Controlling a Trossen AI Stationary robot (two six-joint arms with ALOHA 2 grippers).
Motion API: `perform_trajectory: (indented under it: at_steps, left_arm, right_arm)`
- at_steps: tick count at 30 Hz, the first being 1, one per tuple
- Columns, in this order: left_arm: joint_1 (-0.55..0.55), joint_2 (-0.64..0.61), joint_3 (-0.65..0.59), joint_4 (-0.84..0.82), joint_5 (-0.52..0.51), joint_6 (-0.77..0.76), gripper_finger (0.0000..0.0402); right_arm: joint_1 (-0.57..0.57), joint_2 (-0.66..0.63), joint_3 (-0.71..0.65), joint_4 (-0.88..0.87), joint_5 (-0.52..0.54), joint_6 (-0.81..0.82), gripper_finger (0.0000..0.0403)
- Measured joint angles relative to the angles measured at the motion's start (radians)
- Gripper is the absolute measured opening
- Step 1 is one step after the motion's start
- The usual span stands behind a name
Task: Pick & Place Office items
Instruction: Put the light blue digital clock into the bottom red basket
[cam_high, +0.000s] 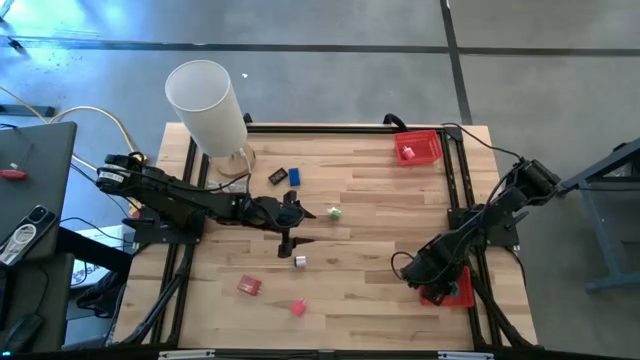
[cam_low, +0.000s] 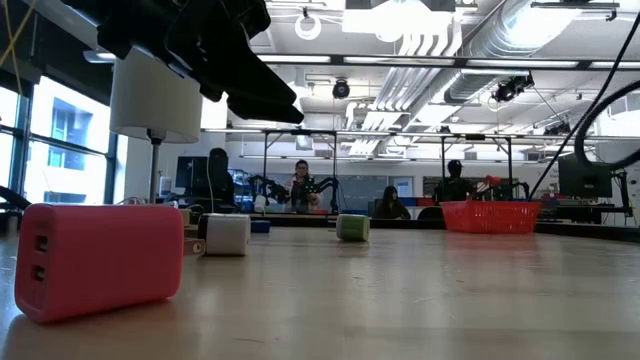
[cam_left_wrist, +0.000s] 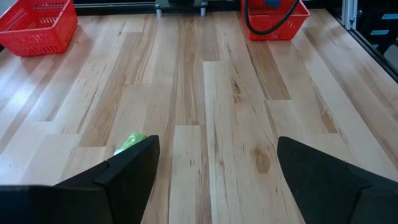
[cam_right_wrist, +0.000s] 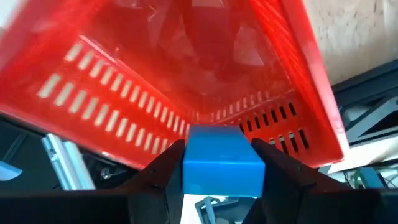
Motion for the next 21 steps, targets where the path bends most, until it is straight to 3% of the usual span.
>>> perform_trajectory:
  at_steps: [21]
  left_arm:
    - [0.0,0.0,0.0,0.0,0.0,0.0,0.0317]
  right_arm:
    - [0.0,0.0,-0.01,0.051,0.076,-0.022,0.0165]
